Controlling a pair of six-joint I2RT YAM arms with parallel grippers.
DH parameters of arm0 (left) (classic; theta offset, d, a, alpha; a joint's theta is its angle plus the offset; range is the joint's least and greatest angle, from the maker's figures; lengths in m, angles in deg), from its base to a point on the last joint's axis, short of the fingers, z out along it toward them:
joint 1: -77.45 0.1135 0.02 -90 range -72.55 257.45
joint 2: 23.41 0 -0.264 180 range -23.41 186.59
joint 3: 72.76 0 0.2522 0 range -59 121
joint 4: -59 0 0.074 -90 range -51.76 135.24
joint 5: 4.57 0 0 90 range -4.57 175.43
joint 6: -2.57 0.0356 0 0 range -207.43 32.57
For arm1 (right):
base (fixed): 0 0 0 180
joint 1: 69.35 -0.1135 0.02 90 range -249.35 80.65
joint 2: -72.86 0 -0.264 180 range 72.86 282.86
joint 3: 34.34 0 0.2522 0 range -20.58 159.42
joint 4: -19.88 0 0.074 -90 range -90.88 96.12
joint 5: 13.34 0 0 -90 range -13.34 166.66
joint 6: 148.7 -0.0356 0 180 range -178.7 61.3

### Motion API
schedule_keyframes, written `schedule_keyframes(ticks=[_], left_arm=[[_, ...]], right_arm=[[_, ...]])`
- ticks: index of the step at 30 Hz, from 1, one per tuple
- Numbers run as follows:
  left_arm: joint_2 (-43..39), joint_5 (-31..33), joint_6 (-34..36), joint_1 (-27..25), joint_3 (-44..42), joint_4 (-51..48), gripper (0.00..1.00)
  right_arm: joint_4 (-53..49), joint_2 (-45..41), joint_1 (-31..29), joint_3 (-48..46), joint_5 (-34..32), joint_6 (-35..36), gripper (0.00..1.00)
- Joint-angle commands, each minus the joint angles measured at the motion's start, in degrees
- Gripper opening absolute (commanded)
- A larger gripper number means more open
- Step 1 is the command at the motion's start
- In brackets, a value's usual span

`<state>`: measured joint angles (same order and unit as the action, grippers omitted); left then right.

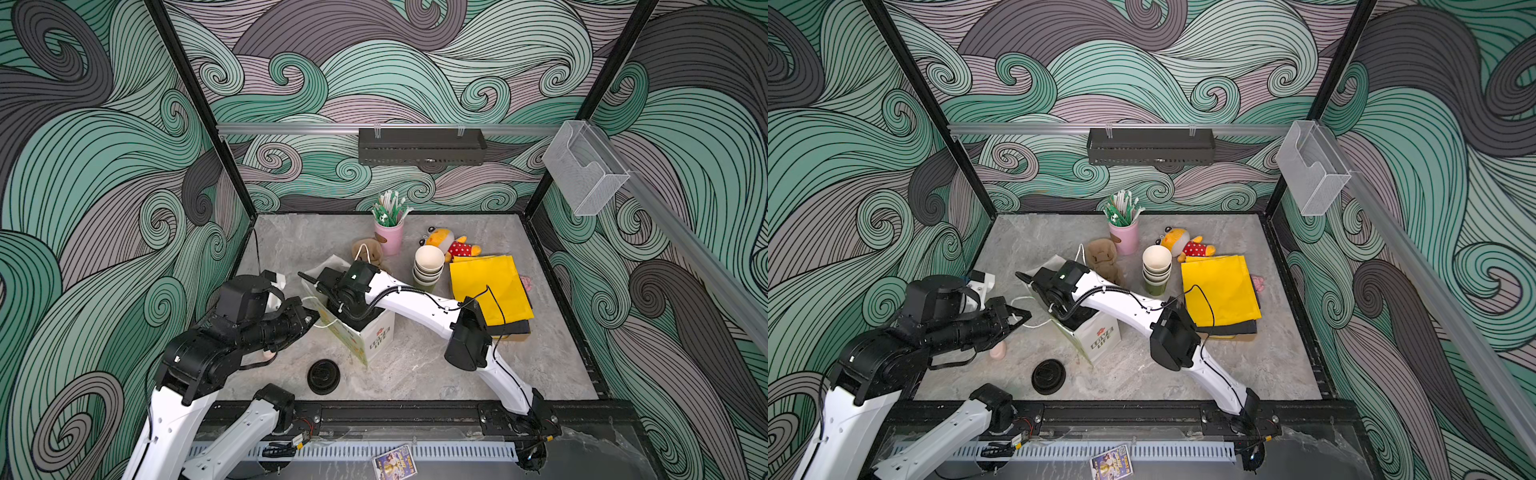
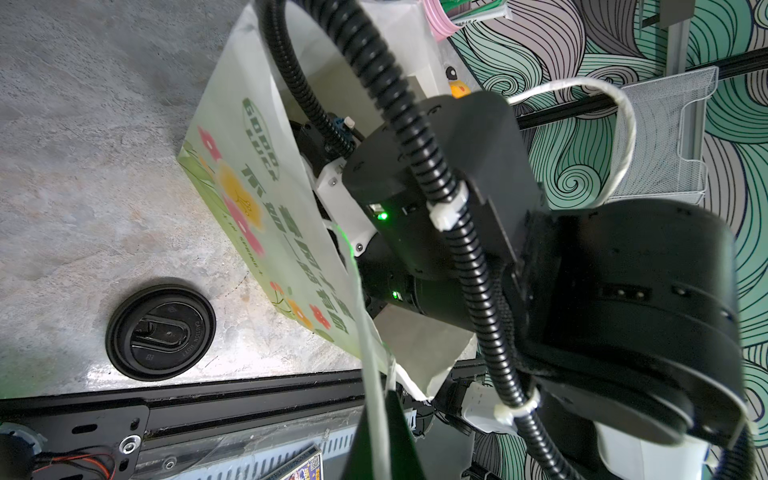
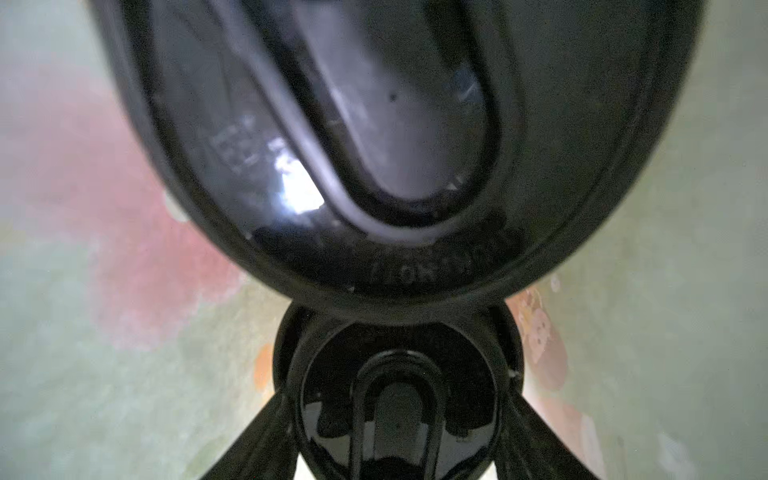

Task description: Pack the takeout coffee

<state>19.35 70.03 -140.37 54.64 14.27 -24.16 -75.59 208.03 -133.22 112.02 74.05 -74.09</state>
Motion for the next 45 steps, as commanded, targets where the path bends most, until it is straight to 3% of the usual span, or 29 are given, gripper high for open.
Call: schedule_keyframes(ticks=[1,7,30,42,44,45], left_arm=[[-0.3,1.0,1.1,-0.2,0.0,-0.1,0.00],[-0.3,1.0,1.0,-0.2,0.1,0.0,0.00],[-0.2,1.0,0.9,-0.2,-0.1,0.1,0.00],[0.2,0.9,0.8,-0.2,0.0,0.4,0.00],[0.3,0.8,0.8,-0.2,0.0,0.4,0.00],[0.3,0.8,0.8,-0.2,0.0,0.4,0.00]], right_arm=[[6.1,10.5,0.3,-6.5,2.2,0.3,0.45],[4.7,8.2,0.2,-5.1,1.3,0.2,0.47],[-10.2,1.0,-0.4,9.4,-0.6,1.0,0.75],[-10.9,-0.9,-0.5,9.4,-1.5,-0.1,0.84],[-10.9,-1.1,-0.6,9.5,-1.6,-0.1,0.96],[-11.0,-1.2,-0.6,9.6,-1.6,-0.1,0.98]])
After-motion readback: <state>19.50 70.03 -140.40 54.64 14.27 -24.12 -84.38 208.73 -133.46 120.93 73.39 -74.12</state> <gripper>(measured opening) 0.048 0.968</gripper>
